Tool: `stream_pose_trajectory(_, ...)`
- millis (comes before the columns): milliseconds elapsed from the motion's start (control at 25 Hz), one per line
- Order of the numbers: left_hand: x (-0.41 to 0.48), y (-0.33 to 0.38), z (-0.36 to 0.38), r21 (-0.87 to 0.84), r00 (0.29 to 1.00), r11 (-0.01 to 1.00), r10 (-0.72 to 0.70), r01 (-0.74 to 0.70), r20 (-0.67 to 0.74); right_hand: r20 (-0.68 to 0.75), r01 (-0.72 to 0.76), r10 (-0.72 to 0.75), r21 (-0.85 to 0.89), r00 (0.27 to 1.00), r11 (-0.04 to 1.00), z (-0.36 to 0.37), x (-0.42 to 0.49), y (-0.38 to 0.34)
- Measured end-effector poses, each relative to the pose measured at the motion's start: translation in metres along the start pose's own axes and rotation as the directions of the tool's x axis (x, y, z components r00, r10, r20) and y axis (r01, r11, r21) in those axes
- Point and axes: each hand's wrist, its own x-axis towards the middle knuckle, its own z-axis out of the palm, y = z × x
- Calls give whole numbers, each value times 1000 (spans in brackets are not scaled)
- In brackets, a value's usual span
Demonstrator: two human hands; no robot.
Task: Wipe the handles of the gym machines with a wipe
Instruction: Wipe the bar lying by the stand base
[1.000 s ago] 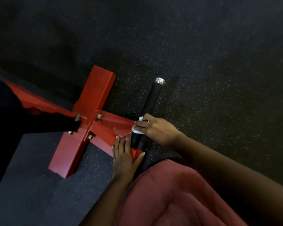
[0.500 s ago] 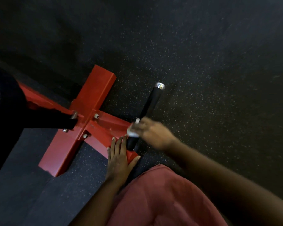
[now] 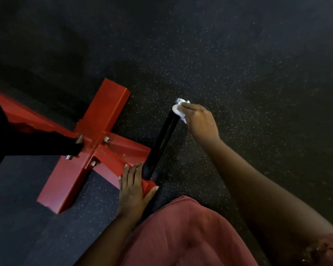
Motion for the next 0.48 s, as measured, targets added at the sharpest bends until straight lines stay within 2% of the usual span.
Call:
stream_pose_trajectory(80,0,0,0,6,1000,1000,1,-1,3,2,-234,238,185,971,954,12,-19,-22)
stream_pose_trajectory(160,1,-1,-1,10,1000,1000,-18,18,26,30,-354,368,351,929,867,24,-51,-51)
stream_pose_trajectory(240,2,-1,-1,10,999,999,-36,35,40,96,-358,355,453,930,816,37,-87,-76)
stream_pose_trajectory(320,2,1,-3,-1,998,999,-40,40,51,307,-419,293,537,906,732,42,-118,-95)
stream_pose_trajectory(400,2,4,-6,-22,997,999,-39,41,69,423,-447,223,559,878,699,41,-143,-103)
stream_pose_trajectory(440,2,4,-6,-18,996,999,-41,43,78,423,-466,246,564,872,681,37,-143,-100)
stream_pose_trajectory(480,2,4,-7,-3,995,999,-45,45,91,402,-525,343,573,849,629,32,-133,-93)
